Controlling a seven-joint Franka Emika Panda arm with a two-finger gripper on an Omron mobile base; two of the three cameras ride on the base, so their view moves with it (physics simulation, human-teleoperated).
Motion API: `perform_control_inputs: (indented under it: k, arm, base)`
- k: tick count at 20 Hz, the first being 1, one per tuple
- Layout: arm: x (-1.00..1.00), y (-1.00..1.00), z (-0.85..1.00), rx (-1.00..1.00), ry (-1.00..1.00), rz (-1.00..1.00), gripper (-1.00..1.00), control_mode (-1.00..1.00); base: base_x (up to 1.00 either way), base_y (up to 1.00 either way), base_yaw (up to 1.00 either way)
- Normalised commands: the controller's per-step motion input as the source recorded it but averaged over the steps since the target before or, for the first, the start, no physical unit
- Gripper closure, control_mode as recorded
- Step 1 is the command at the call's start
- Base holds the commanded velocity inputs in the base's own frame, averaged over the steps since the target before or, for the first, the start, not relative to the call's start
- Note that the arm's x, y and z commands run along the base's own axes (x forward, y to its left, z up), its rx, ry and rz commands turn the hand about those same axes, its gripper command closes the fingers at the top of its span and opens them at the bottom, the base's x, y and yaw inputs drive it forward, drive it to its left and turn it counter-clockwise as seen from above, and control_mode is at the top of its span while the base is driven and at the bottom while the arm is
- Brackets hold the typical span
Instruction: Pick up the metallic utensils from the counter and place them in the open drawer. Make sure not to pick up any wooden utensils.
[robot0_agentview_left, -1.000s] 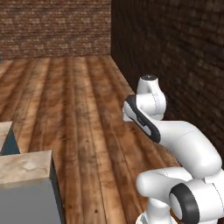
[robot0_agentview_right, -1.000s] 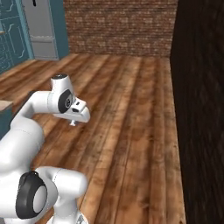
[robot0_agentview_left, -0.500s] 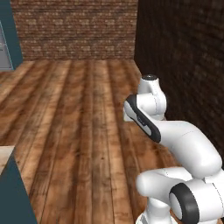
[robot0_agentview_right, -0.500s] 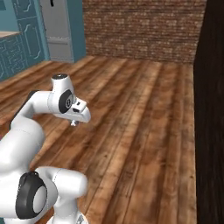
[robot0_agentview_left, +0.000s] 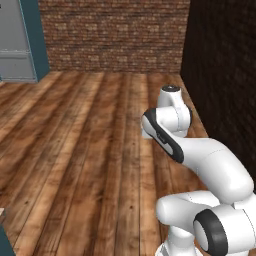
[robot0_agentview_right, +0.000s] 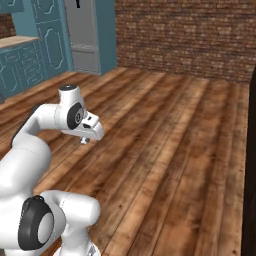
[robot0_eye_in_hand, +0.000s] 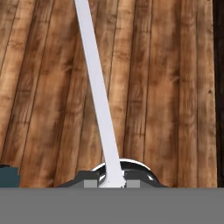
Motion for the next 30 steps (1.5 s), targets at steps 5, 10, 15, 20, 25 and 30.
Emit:
perform_control_inputs:
  k: [5,10,15,20,25,30]
  arm:
    - [0.00,0.00,0.00,0.00,0.00,0.00,1.00,1.00]
    - [0.00,0.00,0.00,0.00,0.00,0.00,1.00,1.00]
    - [0.00,0.00,0.00,0.00,0.00,0.00,1.00,1.00]
    - [0.00,0.00,0.00,0.00,0.00,0.00,1.00,1.00]
    - [0.00,0.00,0.00,0.00,0.00,0.00,1.00,1.00]
    - [0.00,0.00,0.00,0.00,0.00,0.00,1.00,1.00]
  base:
    - [1.00,0.00,0.23]
    - [1.00,0.00,0.21]
    - [1.00,0.00,0.19]
    - [1.00,0.08,0.16]
    - [1.00,0.26,0.11]
    - [1.00,0.48,0.05]
